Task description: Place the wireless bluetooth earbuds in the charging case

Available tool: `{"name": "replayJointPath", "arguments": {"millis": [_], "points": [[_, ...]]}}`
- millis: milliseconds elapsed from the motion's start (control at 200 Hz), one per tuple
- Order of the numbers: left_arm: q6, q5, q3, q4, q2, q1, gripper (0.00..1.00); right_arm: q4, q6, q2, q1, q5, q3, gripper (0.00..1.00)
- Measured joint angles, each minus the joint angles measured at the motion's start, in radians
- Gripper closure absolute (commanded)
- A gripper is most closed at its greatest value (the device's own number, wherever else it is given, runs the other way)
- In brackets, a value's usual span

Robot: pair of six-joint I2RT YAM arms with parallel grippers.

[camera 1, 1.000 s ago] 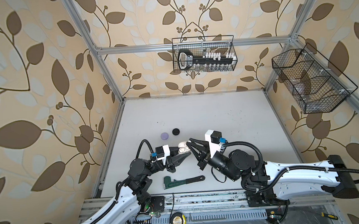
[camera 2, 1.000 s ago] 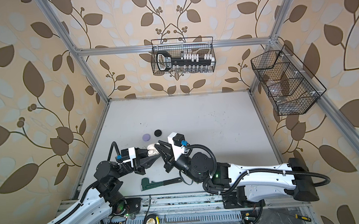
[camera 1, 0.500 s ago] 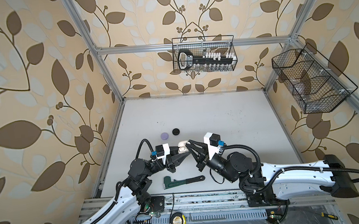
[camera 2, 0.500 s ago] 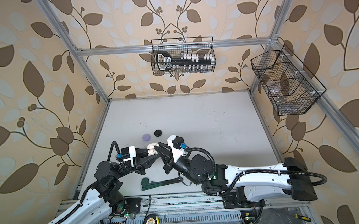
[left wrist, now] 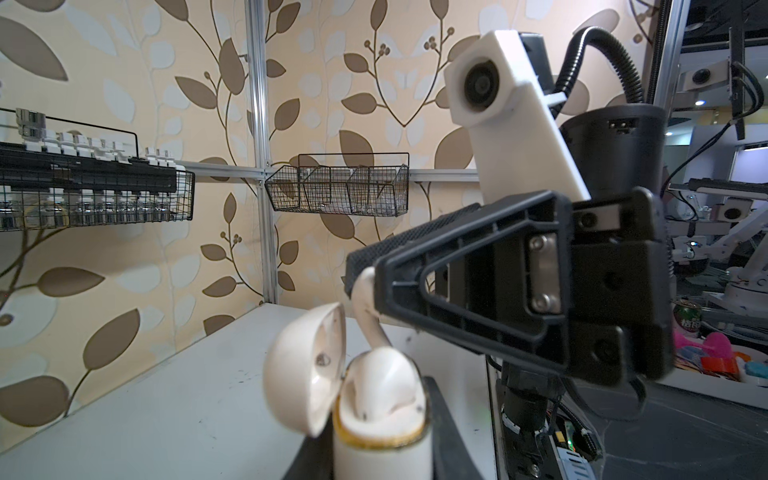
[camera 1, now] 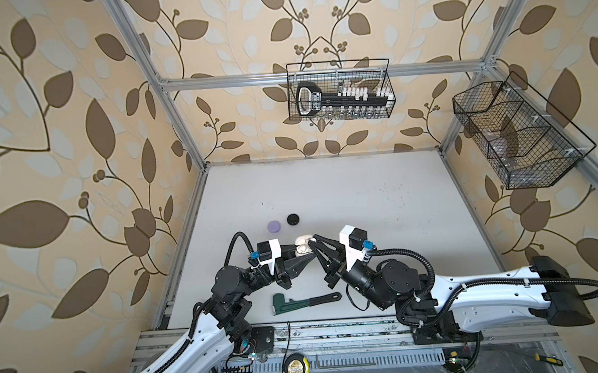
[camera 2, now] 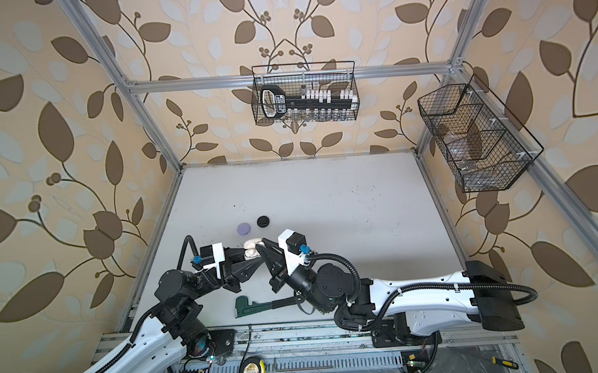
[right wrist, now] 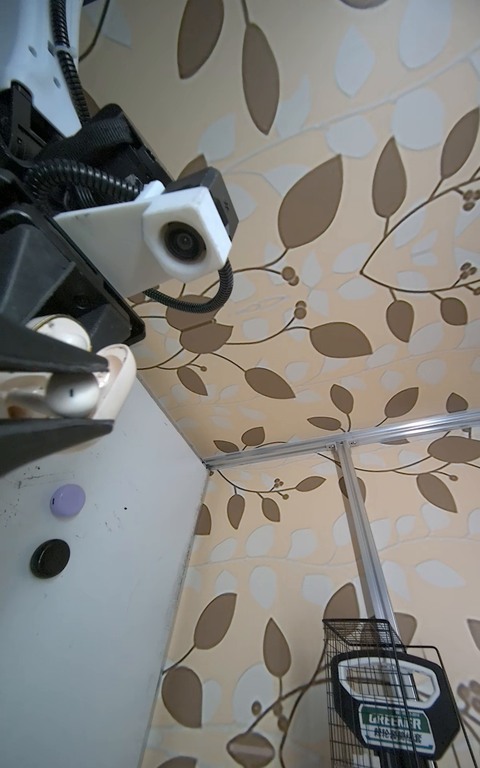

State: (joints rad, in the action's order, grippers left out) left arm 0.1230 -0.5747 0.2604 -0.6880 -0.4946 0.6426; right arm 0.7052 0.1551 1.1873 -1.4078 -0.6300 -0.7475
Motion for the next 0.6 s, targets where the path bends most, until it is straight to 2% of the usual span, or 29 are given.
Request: {"name": "replayJointPath", "arguments": {"millis": [405,600], "points": [[0.012,0.009,0.000,0.008,0.002,0.000,1.00,0.020,-0.012,0.014,-0.009,-0.027,0.002,0.97],[0.014,0.015,0.000,0.003,0.001,0.006,1.00,0.047,-0.033,0.025,-0.037,-0.078,0.002,0.95]]}}
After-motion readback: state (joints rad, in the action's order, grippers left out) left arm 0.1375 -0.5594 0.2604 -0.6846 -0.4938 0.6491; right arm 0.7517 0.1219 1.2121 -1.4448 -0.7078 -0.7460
